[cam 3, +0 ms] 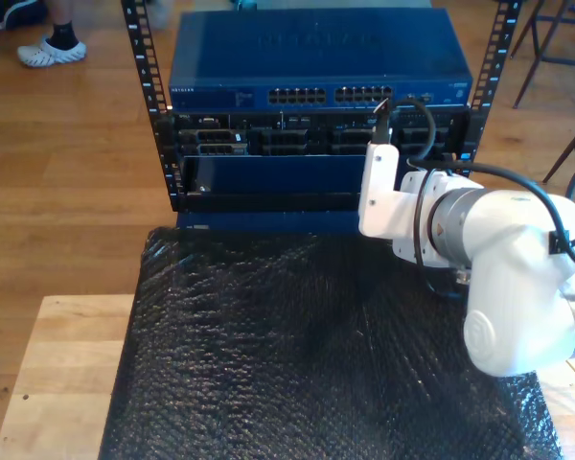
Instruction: Grab the cable and plug it in
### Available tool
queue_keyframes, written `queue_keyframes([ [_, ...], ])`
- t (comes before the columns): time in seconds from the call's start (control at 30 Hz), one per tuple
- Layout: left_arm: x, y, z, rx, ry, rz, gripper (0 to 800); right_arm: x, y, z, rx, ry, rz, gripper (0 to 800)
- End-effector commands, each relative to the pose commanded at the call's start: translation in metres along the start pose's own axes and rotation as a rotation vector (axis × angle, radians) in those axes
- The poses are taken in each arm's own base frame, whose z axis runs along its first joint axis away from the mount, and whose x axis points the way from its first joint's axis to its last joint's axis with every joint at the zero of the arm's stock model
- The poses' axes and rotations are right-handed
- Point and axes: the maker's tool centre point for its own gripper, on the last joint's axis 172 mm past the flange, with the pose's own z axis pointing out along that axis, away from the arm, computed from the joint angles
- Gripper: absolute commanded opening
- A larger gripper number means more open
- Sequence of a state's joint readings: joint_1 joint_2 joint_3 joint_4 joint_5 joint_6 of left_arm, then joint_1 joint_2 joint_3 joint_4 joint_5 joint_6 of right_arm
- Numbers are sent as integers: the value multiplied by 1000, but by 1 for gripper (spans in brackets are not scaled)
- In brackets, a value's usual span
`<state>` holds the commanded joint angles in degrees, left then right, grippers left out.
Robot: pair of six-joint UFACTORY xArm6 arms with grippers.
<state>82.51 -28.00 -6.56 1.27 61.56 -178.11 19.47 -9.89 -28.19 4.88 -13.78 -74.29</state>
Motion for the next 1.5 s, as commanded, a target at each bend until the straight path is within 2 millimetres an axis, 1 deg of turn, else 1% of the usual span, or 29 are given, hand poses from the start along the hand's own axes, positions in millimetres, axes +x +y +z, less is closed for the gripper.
queue_keyframes([
  [0.1, 0, 0, 0, 0, 0, 0, 800, 5, 17, -2, -26, 9, 2, 0],
  [0.13, 0, 0, 0, 0, 0, 0, 800, 5, 16, -2, -26, 9, 2, 0],
  [0.23, 0, 0, 0, 0, 0, 0, 800, -4, 12, -1, -20, -5, 18, 0],
  [0.3, 0, 0, 0, 0, 0, 0, 800, -15, -3, -1, -4, -20, 25, 0],
  [0.33, 0, 0, 0, 0, 0, 0, 800, -19, -5, -3, -13, -24, 26, 0],
  [0.43, 0, 0, 0, 0, -2, 0, 800, -23, 7, -9, -74, -17, 20, 0],
  [0.53, 0, 0, 0, 0, 0, 0, 800, -35, 7, -7, -78, -35, 30, 0],
  [0.57, 0, 0, 0, 1, -2, -1, 800, -38, 10, -6, -83, -39, 35, 0],
  [0.63, 0, 0, 0, 0, 0, 0, 800, -47, 6, -1, -73, -55, 45, 0],
  [0.7, 0, 0, 0, 0, -2, 0, 800, -50, 5, 4, -68, -60, 46, 0],
  [0.83, 0, 0, 0, 0, -2, 0, 800, -49, 6, 5, -67, -59, 40, 0],
  [0.93, 0, 0, 0, 0, 0, 0, 800, -50, 2, 5, -61, -61, 20, 0],
  [1.23, 0, 0, 0, 0, 0, 0, 800, -43, 29, 0, -122, -47, -31, 0],
  [1.4, 0, 0, 0, 0, 0, 0, 800, -36, 31, 0, -128, -37, -43, 0],
  [1.5, 0, 0, 0, 0, 0, 0, 800, -30, 36, 8, -127, -32, -77, 0],
])
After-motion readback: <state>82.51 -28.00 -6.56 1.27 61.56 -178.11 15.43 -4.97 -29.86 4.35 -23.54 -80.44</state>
